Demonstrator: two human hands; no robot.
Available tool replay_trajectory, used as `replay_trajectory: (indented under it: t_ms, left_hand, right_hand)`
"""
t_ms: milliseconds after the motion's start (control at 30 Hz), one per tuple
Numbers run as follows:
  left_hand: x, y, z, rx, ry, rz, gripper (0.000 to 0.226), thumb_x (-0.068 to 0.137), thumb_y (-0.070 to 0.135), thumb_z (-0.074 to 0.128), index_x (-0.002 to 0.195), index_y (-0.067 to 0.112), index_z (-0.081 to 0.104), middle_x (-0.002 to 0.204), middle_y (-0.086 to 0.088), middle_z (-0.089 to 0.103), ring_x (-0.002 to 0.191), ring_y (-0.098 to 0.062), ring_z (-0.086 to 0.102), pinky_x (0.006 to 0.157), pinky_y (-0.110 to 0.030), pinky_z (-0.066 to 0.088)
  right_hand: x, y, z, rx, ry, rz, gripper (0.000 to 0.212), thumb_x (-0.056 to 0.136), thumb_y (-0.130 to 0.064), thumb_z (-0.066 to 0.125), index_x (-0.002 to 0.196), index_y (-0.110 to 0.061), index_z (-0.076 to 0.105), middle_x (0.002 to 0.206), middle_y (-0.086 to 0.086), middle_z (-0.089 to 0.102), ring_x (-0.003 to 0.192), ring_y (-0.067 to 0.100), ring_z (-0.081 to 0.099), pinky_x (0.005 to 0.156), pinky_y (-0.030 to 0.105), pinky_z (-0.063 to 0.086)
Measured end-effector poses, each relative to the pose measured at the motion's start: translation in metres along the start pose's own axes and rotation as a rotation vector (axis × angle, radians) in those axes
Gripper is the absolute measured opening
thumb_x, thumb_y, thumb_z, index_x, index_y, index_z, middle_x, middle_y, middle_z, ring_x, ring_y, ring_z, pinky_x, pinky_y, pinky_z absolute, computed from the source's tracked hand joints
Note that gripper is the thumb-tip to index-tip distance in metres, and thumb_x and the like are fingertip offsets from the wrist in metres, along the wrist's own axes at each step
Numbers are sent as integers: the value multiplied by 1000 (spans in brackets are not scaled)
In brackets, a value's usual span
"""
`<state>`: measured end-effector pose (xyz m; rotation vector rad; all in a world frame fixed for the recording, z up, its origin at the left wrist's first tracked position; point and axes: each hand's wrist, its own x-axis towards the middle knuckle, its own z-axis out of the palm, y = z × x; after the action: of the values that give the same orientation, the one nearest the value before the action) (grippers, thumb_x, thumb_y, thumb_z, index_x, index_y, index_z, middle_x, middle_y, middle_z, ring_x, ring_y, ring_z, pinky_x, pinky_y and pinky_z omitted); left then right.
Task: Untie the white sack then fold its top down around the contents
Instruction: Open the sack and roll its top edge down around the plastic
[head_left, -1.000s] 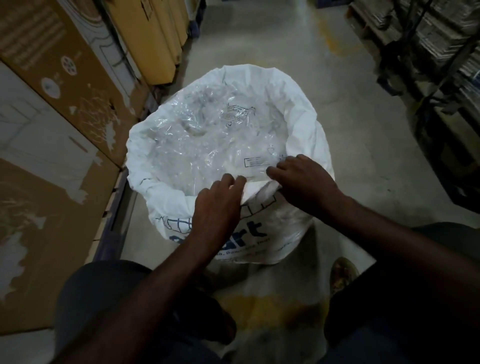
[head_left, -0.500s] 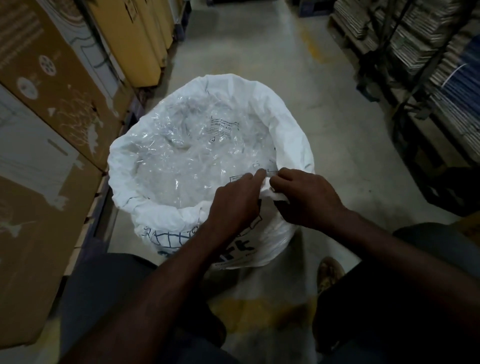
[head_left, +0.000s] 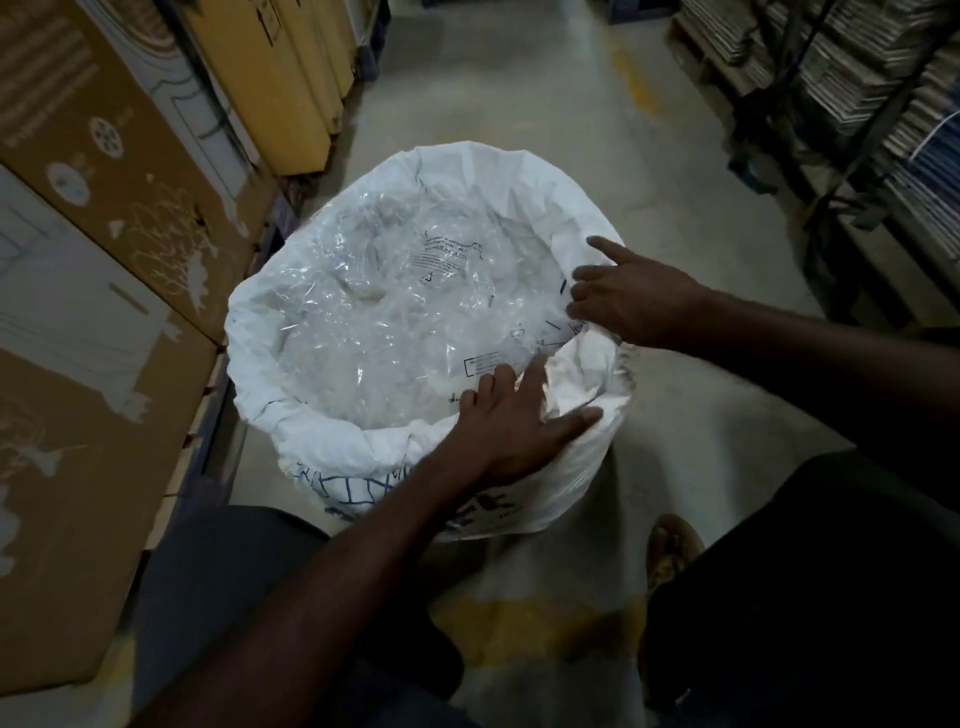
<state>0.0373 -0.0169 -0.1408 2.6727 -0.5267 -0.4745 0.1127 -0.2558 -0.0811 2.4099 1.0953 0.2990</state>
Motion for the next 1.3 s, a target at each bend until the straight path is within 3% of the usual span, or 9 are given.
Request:
replay_trajectory:
  t_ms: [167, 333, 400, 500, 600, 733, 867, 1067, 1300]
  left_hand:
    - [18, -10, 4, 54, 361, 166, 35, 104, 24, 60, 136, 34, 48, 101, -3, 54, 98, -34, 60, 88, -48, 48]
    - [43, -11, -9, 281, 457, 448, 48, 87, 2, 61, 124, 28, 47, 92, -6, 55, 81, -33, 58, 76, -44, 42]
    - [54, -14, -28, 398, 538, 508, 61, 71, -4, 63, 122, 28, 51, 93, -7, 56, 82, -34, 56, 74, -45, 39]
    - [58, -15, -55, 519, 656, 524, 56, 67, 1, 65, 116, 28, 61, 93, -2, 59, 87, -34, 57, 76, -45, 36]
    - [54, -24, -65, 475, 696, 495, 51, 72, 4, 66, 118, 26, 67, 96, 2, 63, 92, -32, 57, 85, -46, 39]
    - [45, -57, -85, 344, 618, 357, 43, 71, 3, 70, 109, 23, 71, 99, -4, 59, 90, -34, 57, 87, -44, 42]
    - [30, -76, -88, 419, 310, 360, 59, 71, 24, 84, 126, 20, 65, 130, -4, 64, 127, -32, 58, 126, -50, 30]
    - [14, -69, -87, 363, 511, 269, 36, 78, 23, 73, 112, 27, 63, 86, 3, 68, 87, -28, 65, 70, -35, 37]
    - [23, -85, -85, 275, 700, 70, 39, 86, 37, 81, 110, 23, 55, 107, 4, 60, 87, -32, 67, 60, -41, 53]
  right_hand:
    - [-31, -3, 16, 105, -6, 267, 19, 80, -16, 45, 67, -11, 57, 59, 15, 59, 54, 35, 63, 57, 40, 50]
    - [-51, -52, 6, 257, -106, 656, 37, 52, 3, 81, 53, -15, 49, 44, 11, 51, 33, 27, 52, 51, 25, 28]
    - [-51, -68, -13, 240, -206, 770, 35, 70, -5, 78, 63, -22, 48, 59, 8, 63, 49, 30, 64, 52, 27, 33]
    - [-45, -96, -40, 324, -373, 828, 16, 92, -18, 58, 79, -24, 51, 89, 1, 73, 84, 27, 74, 62, 30, 37]
    - [-25, -125, -64, 493, -339, 844, 4, 95, -22, 60, 93, -21, 62, 92, 2, 74, 82, 26, 73, 63, 31, 39]
    - [1, -126, -51, 425, -42, 652, 19, 86, -14, 56, 103, -17, 64, 95, 8, 69, 81, 32, 67, 71, 39, 44]
    - [23, -108, -16, 278, 366, 403, 16, 91, -6, 51, 93, -17, 62, 89, 10, 58, 64, 30, 53, 58, 40, 37]
    - [59, -113, -10, 261, 436, 430, 28, 96, 3, 35, 96, -14, 58, 86, 10, 54, 59, 28, 50, 62, 39, 35]
    - [43, -102, -32, 462, 207, 511, 66, 73, 5, 63, 135, -11, 50, 123, 17, 51, 81, 33, 56, 64, 37, 37]
